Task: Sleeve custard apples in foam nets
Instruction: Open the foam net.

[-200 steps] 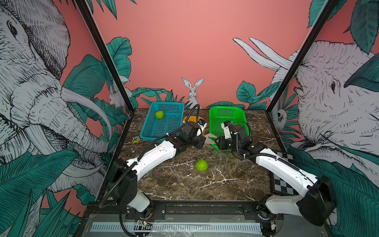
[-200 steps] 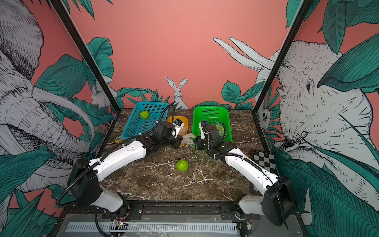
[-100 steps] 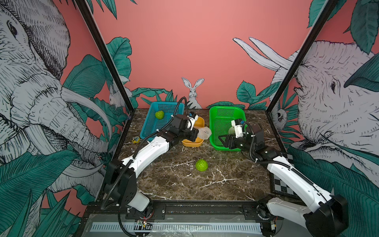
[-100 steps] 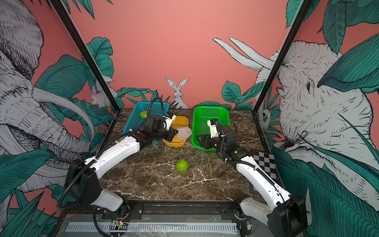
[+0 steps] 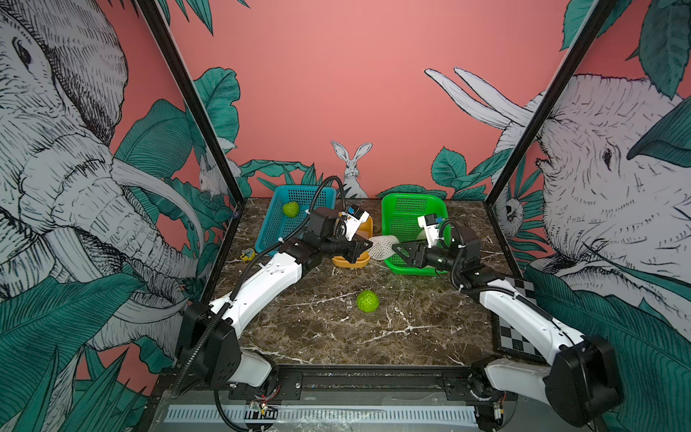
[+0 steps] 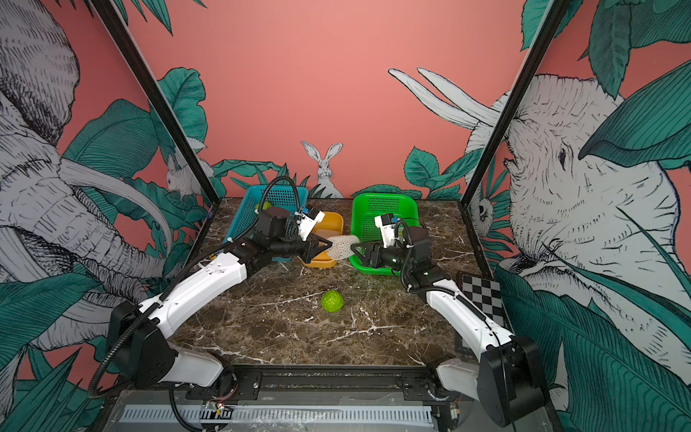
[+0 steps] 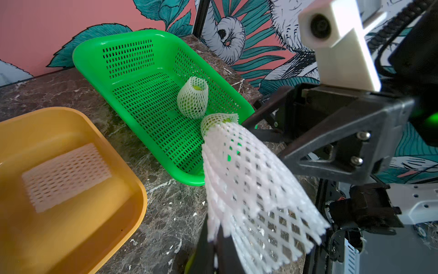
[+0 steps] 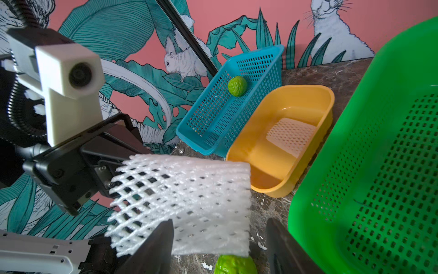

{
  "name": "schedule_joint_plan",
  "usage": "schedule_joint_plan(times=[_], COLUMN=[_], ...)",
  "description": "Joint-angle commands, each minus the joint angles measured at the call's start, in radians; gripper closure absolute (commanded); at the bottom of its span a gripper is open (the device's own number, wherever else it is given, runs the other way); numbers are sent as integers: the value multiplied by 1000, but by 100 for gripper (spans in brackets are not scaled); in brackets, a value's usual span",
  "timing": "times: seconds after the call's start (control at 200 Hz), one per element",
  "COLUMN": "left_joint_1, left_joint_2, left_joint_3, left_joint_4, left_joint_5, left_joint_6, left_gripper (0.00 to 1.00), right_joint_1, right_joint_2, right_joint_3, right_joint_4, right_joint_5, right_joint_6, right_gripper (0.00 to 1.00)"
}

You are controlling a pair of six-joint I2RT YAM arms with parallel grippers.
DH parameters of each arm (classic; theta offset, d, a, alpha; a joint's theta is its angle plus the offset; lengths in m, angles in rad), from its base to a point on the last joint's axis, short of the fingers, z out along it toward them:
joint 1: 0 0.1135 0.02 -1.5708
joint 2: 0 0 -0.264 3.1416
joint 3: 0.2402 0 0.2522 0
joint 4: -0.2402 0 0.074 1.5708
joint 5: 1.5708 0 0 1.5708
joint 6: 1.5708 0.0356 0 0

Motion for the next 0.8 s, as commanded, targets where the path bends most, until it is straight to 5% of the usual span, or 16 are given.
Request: schedule_joint_plan(times=[0.0, 0.635, 0.795], left_joint_1=[0, 1, 1], left_joint_2=[-39, -10, -9], left_joint_3=[-23, -23, -25], left_joint_4=[28, 48, 49], left_joint_5=[28, -69, -84], left_joint_6=[13, -23, -31], left_gripper=[100, 100, 100], right_joint_1=[-6, -1, -1], right_joint_2=[24, 8, 40], right_joint_3=[-22, -87, -92], right_joint_4=[183, 307, 391], right_joint_5=[-98, -167, -187], right_joint_6=[100, 287, 338], right_gripper=[36, 62, 88])
